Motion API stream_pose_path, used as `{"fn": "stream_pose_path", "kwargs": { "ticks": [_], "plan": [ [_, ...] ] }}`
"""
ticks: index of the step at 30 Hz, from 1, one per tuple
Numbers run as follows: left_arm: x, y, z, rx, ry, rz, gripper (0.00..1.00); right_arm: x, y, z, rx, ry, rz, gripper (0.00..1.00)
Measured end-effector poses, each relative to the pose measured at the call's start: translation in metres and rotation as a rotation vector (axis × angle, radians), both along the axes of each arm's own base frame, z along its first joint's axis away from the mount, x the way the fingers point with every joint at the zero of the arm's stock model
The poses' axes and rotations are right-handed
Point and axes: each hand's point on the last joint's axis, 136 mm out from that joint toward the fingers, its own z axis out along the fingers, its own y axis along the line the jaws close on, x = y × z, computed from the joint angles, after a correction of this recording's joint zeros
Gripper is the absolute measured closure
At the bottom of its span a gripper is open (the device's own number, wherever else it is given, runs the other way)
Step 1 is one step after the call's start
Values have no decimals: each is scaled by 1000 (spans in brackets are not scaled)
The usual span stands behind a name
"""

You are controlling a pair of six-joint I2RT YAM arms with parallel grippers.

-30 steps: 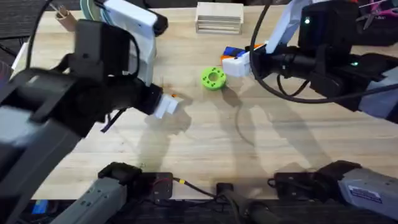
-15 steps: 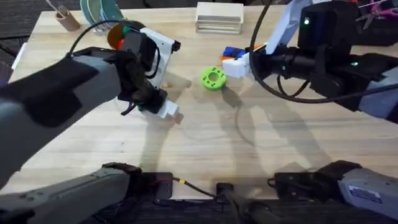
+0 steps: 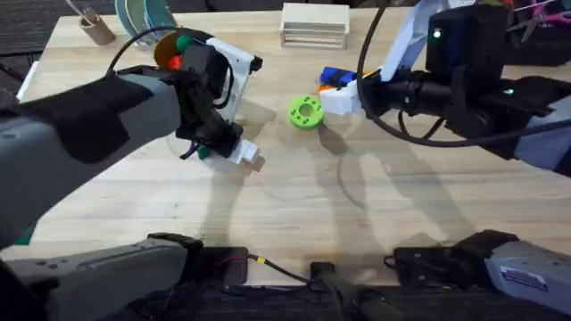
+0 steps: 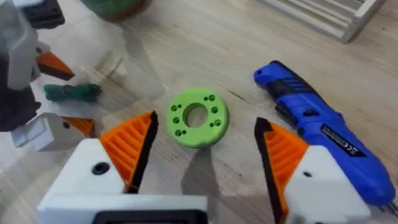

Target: Pick up the gripper from the table and insert it into the empty holder that is missing its gripper. Then pick up a screw, insert it into the mounting hole, and use the screwdriver to tighten it. Finally, clean up the table by picking up the vegetable and placing it into the bucket.

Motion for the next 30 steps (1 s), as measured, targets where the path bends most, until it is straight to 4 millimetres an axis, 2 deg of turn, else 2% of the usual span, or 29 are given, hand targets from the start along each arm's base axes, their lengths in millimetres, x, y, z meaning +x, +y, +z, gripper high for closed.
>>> {"fn": "stream_pose_path", "kwargs": {
  "ticks": [5,8,10,15,21,26,30],
  "plan": [
    [2,-2,-1,-7,0,-7,3,0,0,0,0,0,0,21],
    [1,-3,-2,-15,6,-11,63,0,0,0,0,0,0,21],
    [0,-5,-3,-24,16,-13,128,0,0,0,0,0,0,21],
    [1,-11,-6,-49,28,-19,477,0,0,0,1,1,-1,21],
    [3,-13,-6,-59,25,-22,701,0,0,0,1,1,-1,21],
    [3,-13,-5,-57,25,-21,963,0,0,0,2,2,-2,19],
    [5,-10,-3,-38,28,-16,971,0,0,0,1,1,-1,21]
  ]
}}
